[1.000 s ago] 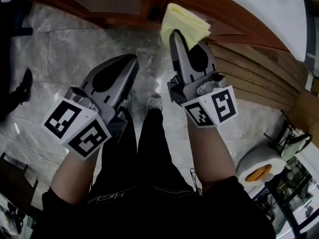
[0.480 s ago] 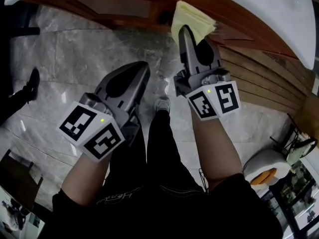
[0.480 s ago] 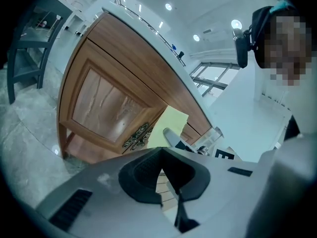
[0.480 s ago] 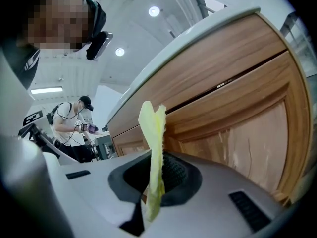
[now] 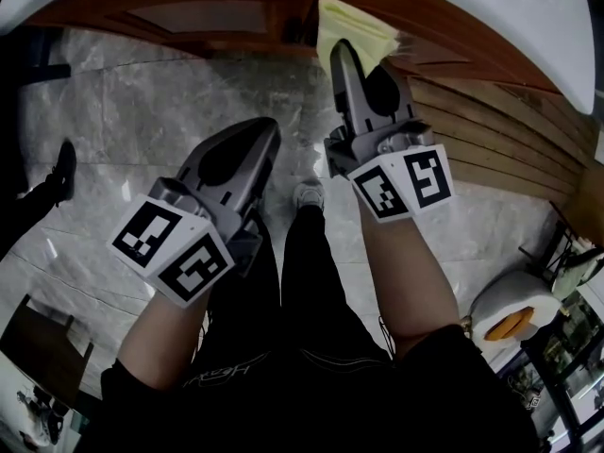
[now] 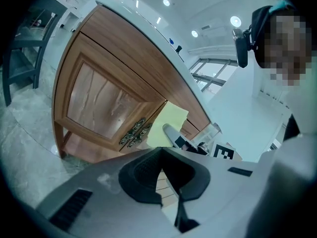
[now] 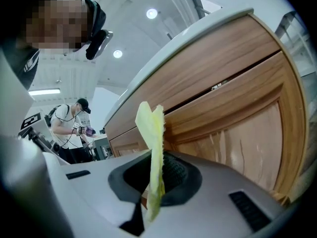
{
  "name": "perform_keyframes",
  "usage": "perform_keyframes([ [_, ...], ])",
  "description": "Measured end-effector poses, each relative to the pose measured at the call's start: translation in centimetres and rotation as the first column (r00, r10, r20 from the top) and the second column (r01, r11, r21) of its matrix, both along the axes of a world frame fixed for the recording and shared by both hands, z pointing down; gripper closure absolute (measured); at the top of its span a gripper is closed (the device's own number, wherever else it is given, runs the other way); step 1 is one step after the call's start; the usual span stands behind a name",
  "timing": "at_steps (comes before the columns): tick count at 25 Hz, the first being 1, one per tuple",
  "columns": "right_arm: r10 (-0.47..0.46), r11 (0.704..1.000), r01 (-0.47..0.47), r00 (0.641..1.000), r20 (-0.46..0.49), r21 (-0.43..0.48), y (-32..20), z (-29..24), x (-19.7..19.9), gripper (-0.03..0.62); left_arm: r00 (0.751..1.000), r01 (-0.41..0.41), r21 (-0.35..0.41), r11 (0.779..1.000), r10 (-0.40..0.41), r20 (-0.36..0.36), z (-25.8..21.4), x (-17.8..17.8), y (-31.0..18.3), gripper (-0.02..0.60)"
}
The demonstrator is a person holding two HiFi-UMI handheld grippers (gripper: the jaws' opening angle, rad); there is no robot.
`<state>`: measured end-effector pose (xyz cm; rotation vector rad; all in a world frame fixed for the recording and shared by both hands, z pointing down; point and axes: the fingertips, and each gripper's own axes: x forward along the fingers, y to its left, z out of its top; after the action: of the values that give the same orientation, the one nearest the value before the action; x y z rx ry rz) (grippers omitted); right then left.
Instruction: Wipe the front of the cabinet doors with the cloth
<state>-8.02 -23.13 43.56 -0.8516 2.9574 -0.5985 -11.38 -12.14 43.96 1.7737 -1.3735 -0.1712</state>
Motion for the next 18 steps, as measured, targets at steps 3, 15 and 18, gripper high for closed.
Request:
perform_keyframes([
  [3, 0.011, 1.0, -0.011, 1.0, 0.005, -0.003, -0.4, 0.2, 1.0, 0.553, 1.0, -0.018, -0.001, 1.0, 0.018, 0.004, 0.2, 1.0, -0.4, 0.576],
  [15, 0.098, 0.995, -0.098, 0.995, 0.018, -0.019, -2.5, 0.3, 6.8, 0.553, 0.997, -0.07, -0.006, 0.998, 0.07, 0.014, -0.1, 5.6, -1.7, 0.575],
  [18, 0.111, 0.994, -0.111, 0.994, 0.02, -0.023, -3.2, 0.5, 8.0, 0.553, 0.997, -0.072, -0.02, 0.997, 0.072, 0.016, 0.2, 6.4, -2.0, 0.575],
])
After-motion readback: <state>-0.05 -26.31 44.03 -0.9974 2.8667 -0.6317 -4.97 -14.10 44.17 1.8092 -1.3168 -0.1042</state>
